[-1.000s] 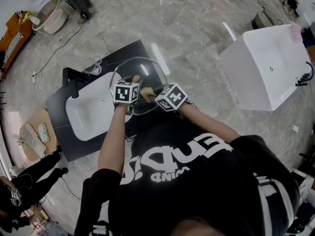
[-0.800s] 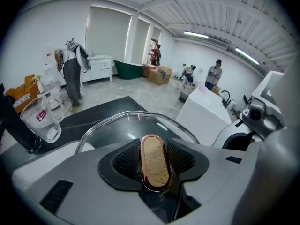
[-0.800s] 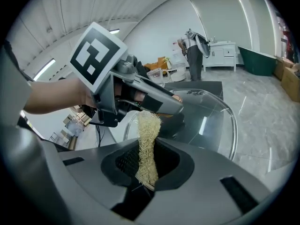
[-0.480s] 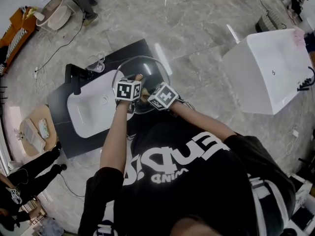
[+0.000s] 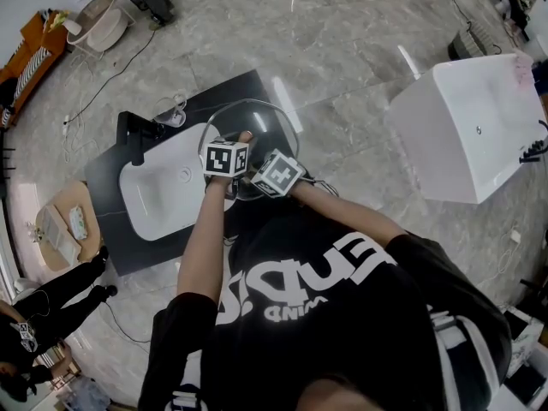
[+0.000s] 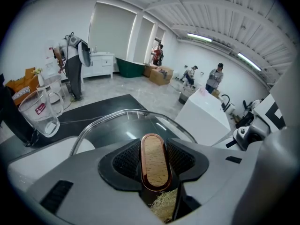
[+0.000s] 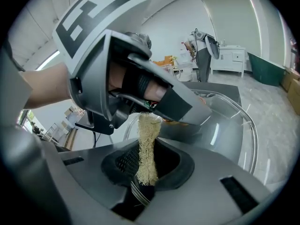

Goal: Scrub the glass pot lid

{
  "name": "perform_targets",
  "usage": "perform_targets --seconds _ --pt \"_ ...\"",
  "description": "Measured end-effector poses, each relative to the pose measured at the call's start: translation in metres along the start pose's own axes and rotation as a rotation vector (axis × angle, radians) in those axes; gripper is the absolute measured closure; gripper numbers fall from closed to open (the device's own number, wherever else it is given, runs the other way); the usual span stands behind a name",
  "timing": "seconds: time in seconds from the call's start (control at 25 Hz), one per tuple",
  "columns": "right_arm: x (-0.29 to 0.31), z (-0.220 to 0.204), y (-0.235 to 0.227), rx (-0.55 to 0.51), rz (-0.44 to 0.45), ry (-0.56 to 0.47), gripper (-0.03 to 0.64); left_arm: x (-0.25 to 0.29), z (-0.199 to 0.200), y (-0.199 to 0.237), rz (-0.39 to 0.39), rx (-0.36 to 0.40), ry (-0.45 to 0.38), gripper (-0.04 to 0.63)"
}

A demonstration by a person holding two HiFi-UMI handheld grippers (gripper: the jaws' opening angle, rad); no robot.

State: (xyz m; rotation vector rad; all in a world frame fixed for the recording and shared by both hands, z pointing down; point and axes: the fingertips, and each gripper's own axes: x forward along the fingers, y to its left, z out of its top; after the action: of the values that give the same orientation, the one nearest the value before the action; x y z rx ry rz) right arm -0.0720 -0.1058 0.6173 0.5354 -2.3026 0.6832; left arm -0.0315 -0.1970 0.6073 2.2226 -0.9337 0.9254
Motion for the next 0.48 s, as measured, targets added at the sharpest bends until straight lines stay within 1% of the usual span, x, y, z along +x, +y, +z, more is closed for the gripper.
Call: perform_targets --seconds 0.28,0.48 --pt "0.0007 -0.0037 -0.0025 -0.013 0.006 0.018 0.569 -0.0007 0.0005 -0.0002 -0.011 -0.017 0.003 0.408" --pt "-0.0051 -0.0090 -0.0063 -0.029 -0.007 0.033 0.569 -0.0003 0.0014 -0.0002 -0.005 -0.021 0.000 0.408"
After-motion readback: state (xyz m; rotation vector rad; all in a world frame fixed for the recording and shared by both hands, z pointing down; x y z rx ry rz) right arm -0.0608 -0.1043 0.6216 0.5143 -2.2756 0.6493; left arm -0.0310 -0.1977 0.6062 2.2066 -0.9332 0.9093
